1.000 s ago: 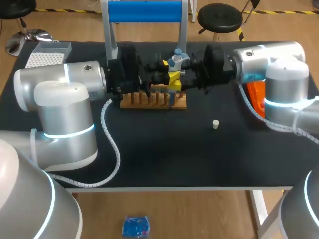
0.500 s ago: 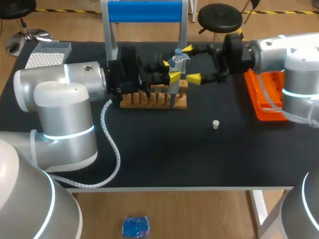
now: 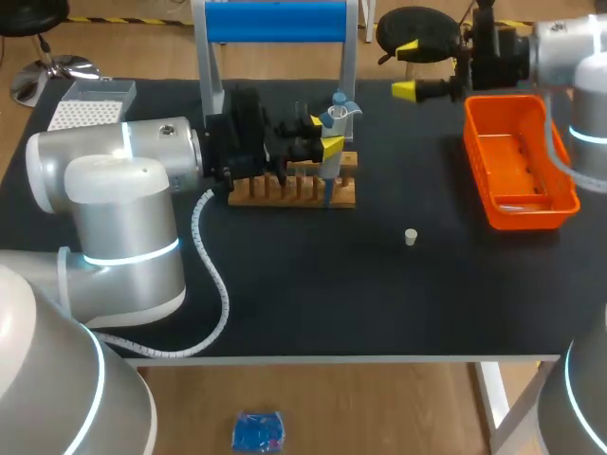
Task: Invert the test tube, pick up the pipette, mount the tip to pipette, aspirate from beaker and dispense into the tube, eject the tip, return the pipette, and cap with the stopper.
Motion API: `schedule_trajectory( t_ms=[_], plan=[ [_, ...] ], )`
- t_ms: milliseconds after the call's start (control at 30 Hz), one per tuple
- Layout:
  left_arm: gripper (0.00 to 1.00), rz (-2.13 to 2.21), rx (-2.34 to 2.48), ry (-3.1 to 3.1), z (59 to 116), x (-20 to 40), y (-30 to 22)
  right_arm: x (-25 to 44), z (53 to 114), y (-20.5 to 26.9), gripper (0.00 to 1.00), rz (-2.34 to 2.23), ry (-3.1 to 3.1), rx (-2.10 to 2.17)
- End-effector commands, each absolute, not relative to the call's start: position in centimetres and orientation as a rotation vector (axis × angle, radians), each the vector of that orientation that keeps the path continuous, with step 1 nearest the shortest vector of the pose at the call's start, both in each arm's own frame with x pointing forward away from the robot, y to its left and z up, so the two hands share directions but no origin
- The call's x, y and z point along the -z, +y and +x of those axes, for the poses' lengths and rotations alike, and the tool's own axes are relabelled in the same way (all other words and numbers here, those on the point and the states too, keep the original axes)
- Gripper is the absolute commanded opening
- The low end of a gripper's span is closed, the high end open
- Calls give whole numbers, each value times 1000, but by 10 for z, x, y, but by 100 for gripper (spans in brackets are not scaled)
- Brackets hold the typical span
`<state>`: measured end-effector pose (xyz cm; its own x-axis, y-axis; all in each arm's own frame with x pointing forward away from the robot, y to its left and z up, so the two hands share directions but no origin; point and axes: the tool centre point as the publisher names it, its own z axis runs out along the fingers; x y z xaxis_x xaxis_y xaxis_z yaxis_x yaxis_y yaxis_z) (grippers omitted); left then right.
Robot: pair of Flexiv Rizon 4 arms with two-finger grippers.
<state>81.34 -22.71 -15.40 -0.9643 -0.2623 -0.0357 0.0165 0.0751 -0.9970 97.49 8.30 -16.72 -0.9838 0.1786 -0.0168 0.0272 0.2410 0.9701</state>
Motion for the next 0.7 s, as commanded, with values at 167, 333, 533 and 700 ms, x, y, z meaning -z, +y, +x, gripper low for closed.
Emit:
schedule_trajectory(
  t_ms=[167,333,533,700],
  plan=[
    [0,-251,1990,2140,813,154,-227,169,1028,117,100,235,2388,-1776],
    [0,-251,1990,2140,813,154,-227,166,1045,128,100,237,2376,-1765],
    [0,-251,1990,2140,813,154,-227,164,1051,134,100,230,2371,-1759],
    [0,-251,1990,2140,813,154,-227,163,1050,133,100,240,2366,-1753]
  ],
)
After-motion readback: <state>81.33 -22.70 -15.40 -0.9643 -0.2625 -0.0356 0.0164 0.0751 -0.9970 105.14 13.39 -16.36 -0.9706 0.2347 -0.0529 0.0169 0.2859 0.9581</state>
